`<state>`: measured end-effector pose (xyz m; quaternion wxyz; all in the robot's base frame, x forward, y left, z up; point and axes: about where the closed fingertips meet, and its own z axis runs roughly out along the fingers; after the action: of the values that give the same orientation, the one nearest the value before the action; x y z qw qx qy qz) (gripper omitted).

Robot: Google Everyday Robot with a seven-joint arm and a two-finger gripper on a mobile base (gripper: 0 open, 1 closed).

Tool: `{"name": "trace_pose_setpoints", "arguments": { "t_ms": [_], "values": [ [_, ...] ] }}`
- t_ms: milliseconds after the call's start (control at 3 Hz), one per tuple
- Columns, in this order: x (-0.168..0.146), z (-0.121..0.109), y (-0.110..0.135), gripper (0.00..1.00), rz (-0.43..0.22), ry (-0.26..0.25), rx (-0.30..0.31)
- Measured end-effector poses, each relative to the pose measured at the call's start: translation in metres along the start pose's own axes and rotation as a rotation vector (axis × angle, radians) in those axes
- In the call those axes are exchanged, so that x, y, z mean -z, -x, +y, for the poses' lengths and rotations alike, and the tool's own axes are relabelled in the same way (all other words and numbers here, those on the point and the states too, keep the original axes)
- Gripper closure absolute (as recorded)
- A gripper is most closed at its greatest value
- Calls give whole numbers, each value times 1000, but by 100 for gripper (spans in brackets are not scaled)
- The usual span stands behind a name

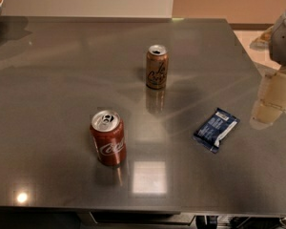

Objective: Move rxbar blueberry near coke can

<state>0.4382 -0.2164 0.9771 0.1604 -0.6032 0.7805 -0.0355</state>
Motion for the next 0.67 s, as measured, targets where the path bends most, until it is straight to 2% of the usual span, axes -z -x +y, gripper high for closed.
{"name": "trace_pose_setpoints", "arguments": {
  "t_ms": [333, 667],
  "values": [
    [1, 0, 1, 0, -1, -2, 1],
    [-10, -1, 3, 0, -18, 32, 29]
  ]
}}
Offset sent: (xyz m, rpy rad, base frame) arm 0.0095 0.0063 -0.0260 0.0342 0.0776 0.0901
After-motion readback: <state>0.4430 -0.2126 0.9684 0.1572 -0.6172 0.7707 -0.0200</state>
